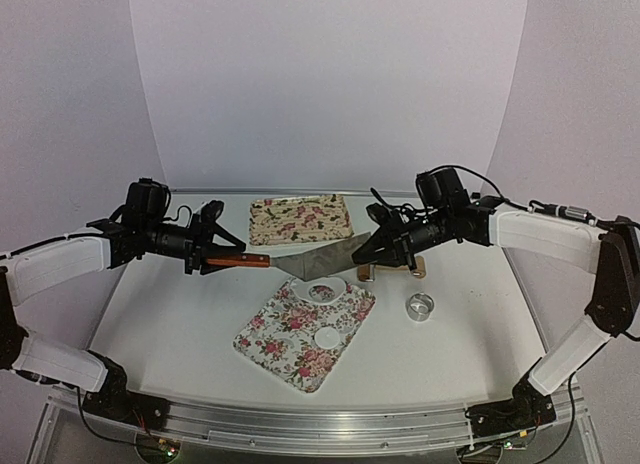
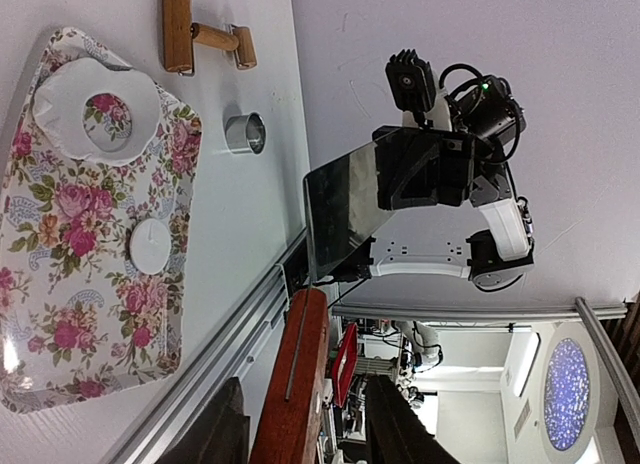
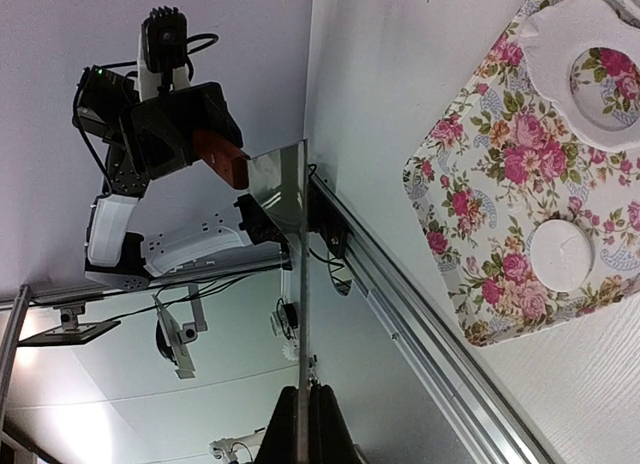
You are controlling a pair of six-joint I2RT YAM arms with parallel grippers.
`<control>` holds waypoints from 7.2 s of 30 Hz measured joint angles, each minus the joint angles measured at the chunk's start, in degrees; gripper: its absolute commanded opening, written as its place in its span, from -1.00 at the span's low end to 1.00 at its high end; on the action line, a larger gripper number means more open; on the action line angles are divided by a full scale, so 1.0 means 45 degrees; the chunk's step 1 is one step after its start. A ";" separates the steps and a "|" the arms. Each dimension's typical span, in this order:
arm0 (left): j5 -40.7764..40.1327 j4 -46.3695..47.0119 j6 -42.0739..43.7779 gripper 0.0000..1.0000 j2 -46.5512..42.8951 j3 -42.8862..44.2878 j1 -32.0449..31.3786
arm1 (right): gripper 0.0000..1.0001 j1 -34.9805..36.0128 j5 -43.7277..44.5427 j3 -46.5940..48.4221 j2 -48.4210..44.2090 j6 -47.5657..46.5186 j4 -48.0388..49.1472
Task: Roll out the dumpling wrappers from the dough
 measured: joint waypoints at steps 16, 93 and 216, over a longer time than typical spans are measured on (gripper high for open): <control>-0.0087 -0.0087 -0.0061 -0.35 0.0000 0.0000 -0.0024 | -1.00 0.0009 0.0373 -0.0053 0.0000 0.0000 0.0019; -0.7235 -1.3007 0.8029 -1.00 0.0302 0.4482 -0.0095 | -0.88 0.2698 1.0579 0.4410 0.6889 -0.1786 -0.7211; -0.4833 -0.5325 0.2537 -1.00 0.0102 -0.1038 -0.2297 | -0.95 0.3365 1.0903 0.6299 0.8033 -0.1486 -0.8111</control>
